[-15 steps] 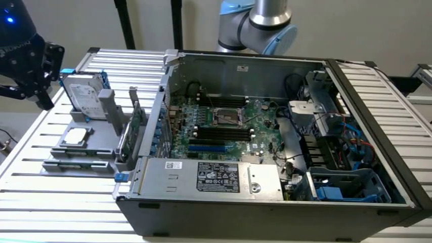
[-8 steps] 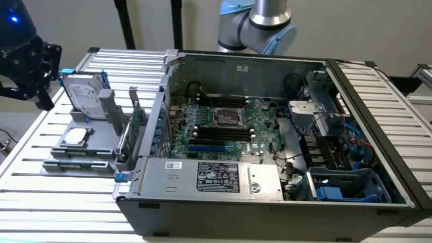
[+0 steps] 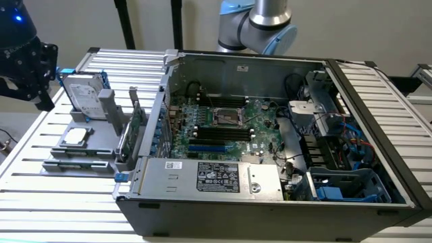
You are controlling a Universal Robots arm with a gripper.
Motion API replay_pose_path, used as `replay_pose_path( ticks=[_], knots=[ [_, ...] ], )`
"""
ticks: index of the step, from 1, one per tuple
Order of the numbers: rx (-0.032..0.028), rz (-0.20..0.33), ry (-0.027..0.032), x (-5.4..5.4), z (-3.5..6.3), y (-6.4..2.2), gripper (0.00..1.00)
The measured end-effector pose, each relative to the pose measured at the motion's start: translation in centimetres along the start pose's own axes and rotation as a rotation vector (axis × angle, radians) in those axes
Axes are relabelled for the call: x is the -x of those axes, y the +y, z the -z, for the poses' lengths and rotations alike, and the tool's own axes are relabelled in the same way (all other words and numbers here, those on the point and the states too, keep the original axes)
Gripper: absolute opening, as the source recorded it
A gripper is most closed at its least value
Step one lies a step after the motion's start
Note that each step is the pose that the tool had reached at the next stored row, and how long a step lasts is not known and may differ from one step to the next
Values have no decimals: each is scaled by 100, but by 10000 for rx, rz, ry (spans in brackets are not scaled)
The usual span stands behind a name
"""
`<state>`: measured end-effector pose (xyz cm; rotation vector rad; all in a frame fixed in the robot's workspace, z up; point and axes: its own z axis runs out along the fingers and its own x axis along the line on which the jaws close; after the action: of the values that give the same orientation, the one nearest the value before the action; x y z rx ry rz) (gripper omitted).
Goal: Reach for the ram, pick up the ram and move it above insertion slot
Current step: 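Pick up the ram and move it above insertion slot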
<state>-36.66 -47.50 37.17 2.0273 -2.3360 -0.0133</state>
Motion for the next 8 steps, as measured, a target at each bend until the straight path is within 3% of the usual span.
replay_pose_path(
  ticks=[5, 8],
  knots=[
    [-37, 908, 33, 0, -6, 0, 11],
    [-72, 1413, 13, 0, -10, 0, 11]
  ],
)
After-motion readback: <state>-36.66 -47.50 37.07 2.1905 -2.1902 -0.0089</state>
